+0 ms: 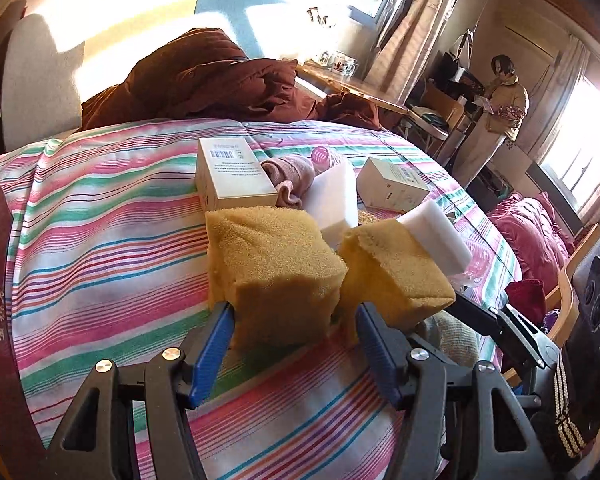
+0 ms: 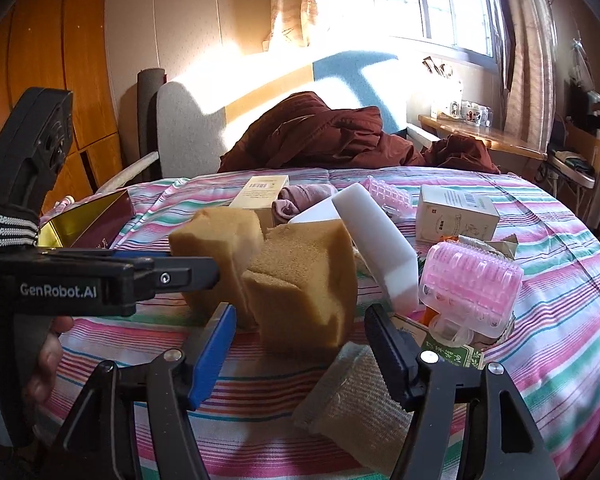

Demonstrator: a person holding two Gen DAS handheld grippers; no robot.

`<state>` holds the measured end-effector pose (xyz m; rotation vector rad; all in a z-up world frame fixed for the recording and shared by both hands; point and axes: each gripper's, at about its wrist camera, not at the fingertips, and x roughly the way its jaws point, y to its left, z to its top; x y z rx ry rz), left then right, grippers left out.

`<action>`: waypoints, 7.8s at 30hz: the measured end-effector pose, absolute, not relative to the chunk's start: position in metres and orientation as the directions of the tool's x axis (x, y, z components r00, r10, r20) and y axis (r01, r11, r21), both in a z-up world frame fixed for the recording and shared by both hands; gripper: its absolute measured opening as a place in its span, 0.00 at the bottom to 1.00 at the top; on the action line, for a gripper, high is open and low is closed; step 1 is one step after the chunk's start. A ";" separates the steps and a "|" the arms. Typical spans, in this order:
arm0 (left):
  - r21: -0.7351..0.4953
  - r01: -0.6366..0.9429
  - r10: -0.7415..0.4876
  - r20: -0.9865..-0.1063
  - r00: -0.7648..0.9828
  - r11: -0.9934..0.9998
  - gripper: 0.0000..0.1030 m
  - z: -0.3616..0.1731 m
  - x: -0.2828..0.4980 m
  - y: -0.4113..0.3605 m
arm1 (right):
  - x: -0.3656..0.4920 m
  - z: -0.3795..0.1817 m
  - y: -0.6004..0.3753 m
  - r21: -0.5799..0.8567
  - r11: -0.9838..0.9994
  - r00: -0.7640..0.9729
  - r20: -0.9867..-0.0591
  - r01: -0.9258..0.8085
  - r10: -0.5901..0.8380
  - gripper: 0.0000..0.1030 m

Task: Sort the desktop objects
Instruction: 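Grasp a yellow sponge with the left tool while the right tool grasps another, then lift both yellow sponges and carry them toward the gold tray, then lower the sponges into the tray and open both tools, then move both tools back to the objects on the cloth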

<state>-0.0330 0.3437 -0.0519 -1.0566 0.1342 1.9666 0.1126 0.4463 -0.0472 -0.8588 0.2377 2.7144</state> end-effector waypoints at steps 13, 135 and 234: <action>-0.232 -0.726 0.620 -0.714 -0.325 -0.648 0.63 -0.048 -0.030 0.348 | 0.117 -0.049 0.448 0.107 -0.946 -0.798 -0.569 -0.308 0.195 0.71; -0.051 -0.222 0.205 -0.615 -0.761 -0.974 0.62 -0.016 -0.064 0.047 | -0.051 0.000 0.215 0.006 -0.989 -0.812 -0.570 0.149 -0.126 0.49; -0.260 -0.773 0.697 -0.649 -0.304 -0.579 0.80 -0.001 -0.024 0.204 | 0.147 0.007 0.437 0.226 -0.899 -0.823 -0.528 -0.376 0.212 0.88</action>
